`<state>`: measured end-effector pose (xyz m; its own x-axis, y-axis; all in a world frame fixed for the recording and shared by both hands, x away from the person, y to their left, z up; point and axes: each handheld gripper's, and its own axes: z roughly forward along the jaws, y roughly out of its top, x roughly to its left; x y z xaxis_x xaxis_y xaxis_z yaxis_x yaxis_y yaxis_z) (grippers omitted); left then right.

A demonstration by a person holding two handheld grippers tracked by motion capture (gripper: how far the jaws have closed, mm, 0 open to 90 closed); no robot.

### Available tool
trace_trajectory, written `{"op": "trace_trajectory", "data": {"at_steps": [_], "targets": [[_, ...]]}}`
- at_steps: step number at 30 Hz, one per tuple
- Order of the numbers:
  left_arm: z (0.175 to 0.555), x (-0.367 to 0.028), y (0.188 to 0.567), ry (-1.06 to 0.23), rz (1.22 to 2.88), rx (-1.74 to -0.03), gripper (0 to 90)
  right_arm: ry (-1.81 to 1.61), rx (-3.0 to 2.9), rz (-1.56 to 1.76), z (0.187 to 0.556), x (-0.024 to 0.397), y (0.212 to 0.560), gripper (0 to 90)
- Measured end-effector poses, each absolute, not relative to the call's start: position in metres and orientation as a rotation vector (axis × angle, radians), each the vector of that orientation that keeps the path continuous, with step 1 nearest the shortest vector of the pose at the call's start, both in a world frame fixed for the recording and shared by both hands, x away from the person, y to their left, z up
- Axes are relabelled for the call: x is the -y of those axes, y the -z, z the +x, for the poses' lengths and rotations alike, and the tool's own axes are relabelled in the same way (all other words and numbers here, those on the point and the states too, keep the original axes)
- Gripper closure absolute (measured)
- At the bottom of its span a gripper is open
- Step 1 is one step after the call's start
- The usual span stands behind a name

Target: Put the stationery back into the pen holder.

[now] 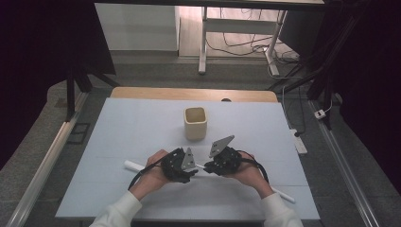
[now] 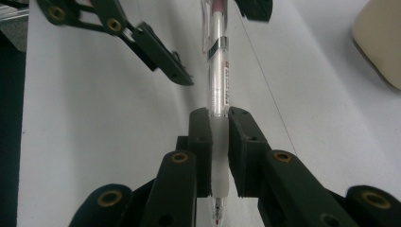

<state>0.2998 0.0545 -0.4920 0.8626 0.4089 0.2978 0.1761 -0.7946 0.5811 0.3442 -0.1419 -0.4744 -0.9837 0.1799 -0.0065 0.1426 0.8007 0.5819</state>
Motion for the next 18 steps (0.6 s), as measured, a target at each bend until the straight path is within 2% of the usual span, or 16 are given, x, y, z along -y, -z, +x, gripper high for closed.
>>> {"op": "trace_trajectory", "data": {"at_steps": [3, 6, 10, 18], "targets": [[0.2997, -0.0531, 0.4956, -0.593, 2.494, -0.417, 47.3, -0.949, -2.931, 0.265, 0.3445, 0.142, 0.4746, 79.4], [0.2999, -0.0543, 0.4972, -0.623, 2.501, -0.406, 56.7, -0.959, -2.935, 0.261, 0.345, 0.1424, 0.4744, 79.4], [0.2995, -0.0557, 0.4977, -0.625, 2.521, -0.369, 62.1, -0.977, -2.923, 0.254, 0.3445, 0.142, 0.4728, 79.4], [0.2988, -0.0549, 0.5006, -0.546, 2.566, -0.276, 73.2, -0.997, -2.887, 0.244, 0.3434, 0.1417, 0.4708, 75.8]]}}
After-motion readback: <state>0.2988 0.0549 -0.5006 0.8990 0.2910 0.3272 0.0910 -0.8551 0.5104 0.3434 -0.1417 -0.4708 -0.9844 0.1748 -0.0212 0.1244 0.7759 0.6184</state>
